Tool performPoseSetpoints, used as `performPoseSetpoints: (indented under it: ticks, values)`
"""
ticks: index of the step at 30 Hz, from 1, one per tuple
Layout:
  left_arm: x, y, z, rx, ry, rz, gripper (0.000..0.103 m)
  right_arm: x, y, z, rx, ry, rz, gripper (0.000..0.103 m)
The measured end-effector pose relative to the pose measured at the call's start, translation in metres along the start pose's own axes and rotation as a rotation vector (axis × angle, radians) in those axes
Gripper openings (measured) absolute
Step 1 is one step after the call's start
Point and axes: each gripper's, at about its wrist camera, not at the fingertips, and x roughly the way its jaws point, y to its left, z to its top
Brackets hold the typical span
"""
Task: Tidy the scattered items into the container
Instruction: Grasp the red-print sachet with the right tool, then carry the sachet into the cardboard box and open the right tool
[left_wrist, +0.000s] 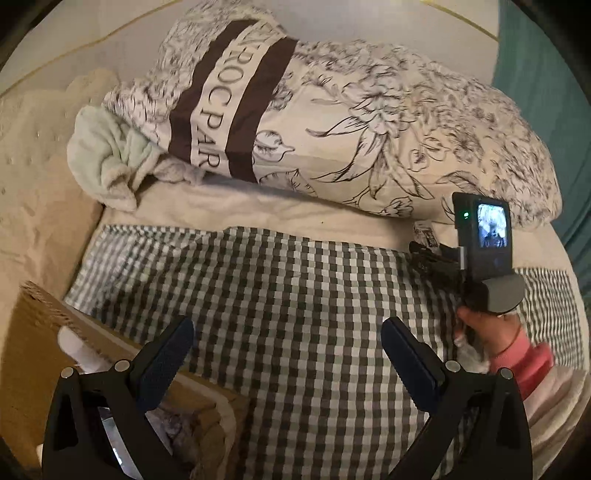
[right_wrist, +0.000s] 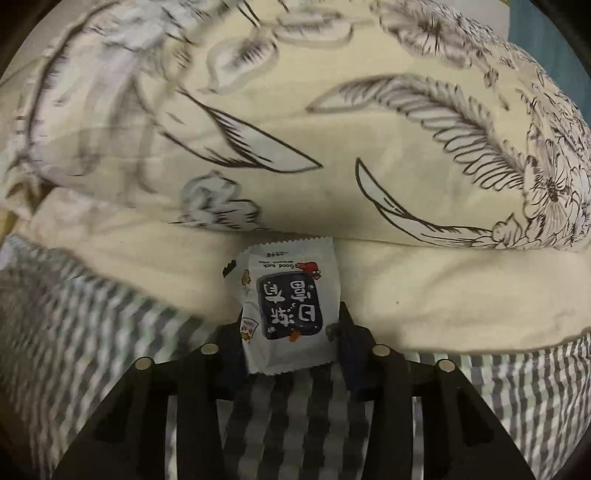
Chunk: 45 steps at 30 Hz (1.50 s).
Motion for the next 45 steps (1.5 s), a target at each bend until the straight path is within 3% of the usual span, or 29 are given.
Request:
performPoseSetpoints:
  ticks: [1,2,3,8,18,32,37,42,45]
  values:
    - [-0.006,0.0,-0.002,0.002,-0.01,0.0,0.103,-0.011,0.002,-0.003,-0.018,-0.011,-0.004,0.031]
    - [-0.011,0.0,-0.004,0.0,-0.013,-0.004,0.103,-0.024,0.004,-0.006,-0.039,-0.023,-0.004,0.007]
    - [-0.016,0.0,-0.006,-0.004,-0.012,-0.01,0.103,-0.038,0.005,-0.01,-0.059,-0.028,0.001,0.002]
    - [-0.042,0.004,-0.025,-0.04,-0.002,-0.02,0.103,-0.118,0.01,-0.038,-0.132,-0.088,0.045,0.002]
    - [-0.105,0.009,-0.089,-0.061,-0.001,0.006,0.103,-0.257,0.01,-0.114,-0.082,-0.14,0.31,0.002]
    - [-0.217,0.041,-0.146,-0.108,-0.073,0.024,0.103,-0.394,0.087,-0.181,-0.216,-0.169,0.446,0.002]
    - [-0.248,0.078,-0.16,-0.257,-0.139,-0.017,0.103,-0.418,0.111,-0.185,-0.315,-0.193,0.461,0.002]
    - [-0.248,0.117,-0.176,-0.295,-0.13,0.085,0.103,-0.415,0.152,-0.182,-0.362,-0.178,0.498,0.002]
    - [-0.24,0.143,-0.185,-0.342,-0.105,0.099,0.103,-0.408,0.18,-0.18,-0.396,-0.153,0.506,0.002]
